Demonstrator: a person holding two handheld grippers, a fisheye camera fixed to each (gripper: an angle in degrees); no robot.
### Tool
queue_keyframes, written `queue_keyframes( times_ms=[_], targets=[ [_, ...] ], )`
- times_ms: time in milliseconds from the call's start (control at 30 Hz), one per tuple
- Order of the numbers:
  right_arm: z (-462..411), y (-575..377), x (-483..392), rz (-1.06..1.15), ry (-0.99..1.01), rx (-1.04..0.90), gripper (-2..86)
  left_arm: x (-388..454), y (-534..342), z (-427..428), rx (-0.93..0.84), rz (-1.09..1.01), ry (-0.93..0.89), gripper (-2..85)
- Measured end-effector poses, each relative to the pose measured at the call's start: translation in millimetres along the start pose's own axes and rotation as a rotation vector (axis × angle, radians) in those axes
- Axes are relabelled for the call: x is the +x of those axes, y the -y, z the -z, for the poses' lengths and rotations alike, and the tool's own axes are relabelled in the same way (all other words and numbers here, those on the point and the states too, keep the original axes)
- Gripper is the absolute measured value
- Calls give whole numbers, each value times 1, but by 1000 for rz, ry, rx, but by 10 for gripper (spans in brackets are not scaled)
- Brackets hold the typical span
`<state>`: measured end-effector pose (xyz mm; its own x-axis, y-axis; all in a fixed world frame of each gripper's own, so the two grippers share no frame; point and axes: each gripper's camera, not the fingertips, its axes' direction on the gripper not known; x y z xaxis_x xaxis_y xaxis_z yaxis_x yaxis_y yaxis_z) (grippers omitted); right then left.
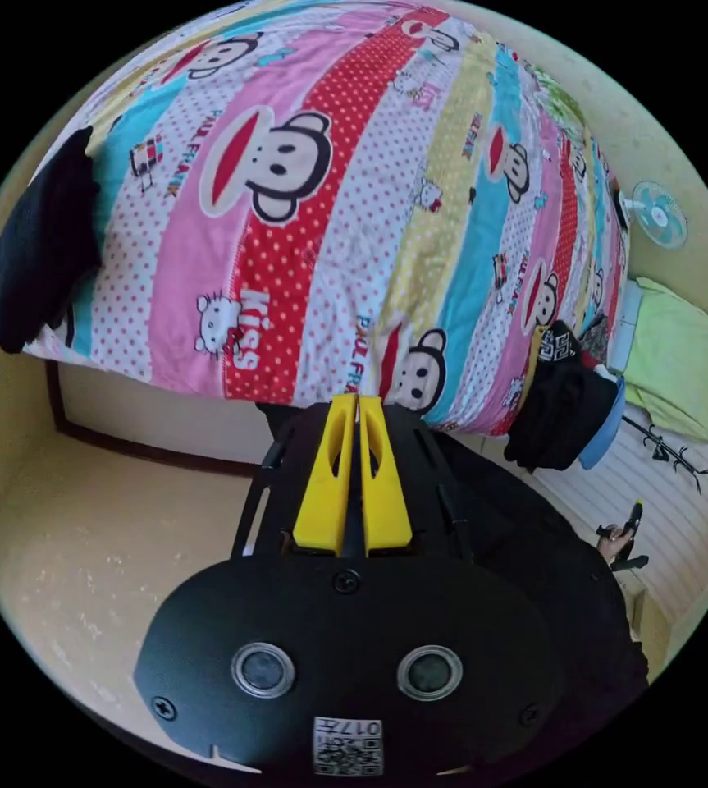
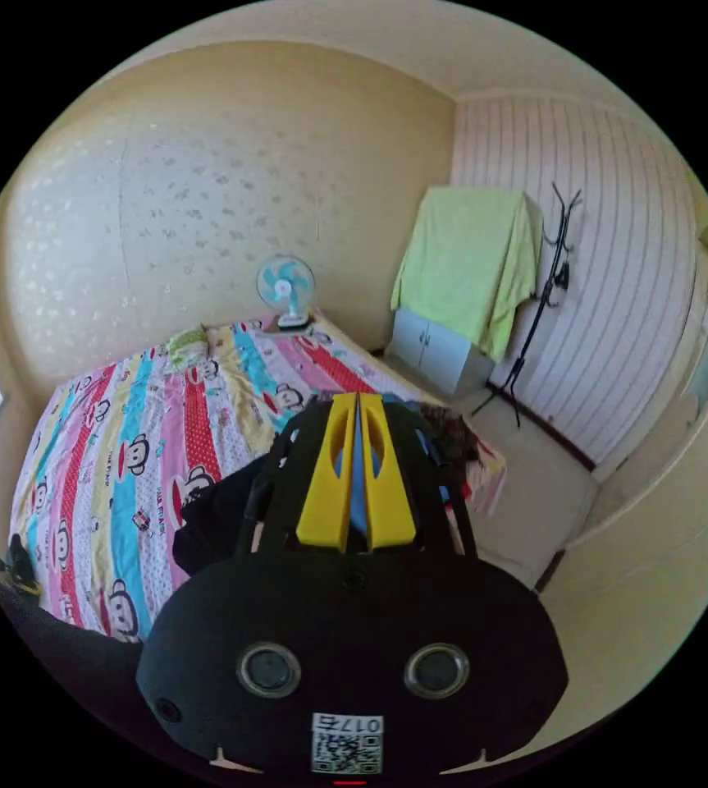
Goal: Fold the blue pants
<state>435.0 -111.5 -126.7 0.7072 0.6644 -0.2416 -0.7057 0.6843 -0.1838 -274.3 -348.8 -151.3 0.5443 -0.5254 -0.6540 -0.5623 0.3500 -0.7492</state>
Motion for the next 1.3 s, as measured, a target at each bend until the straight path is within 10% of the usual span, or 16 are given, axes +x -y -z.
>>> queue_keyframes(
  times_ms=[500,833,1133,1300],
  targets=[
    [-143,-22,74,-481,-6,-447,72,-107,-206,-91,-128,529,137,-5],
    [113,18,-249,188,871,199,33,-70,-122,-82,176,168,-112,-5],
    [203,-229,-558,726,1555,-298,20,-50,-82,-99,239,-193,-361,3],
    [193,-348,-623,730,1622,-671,17,-77,-70,-98,247,-281,-576,101]
  ],
)
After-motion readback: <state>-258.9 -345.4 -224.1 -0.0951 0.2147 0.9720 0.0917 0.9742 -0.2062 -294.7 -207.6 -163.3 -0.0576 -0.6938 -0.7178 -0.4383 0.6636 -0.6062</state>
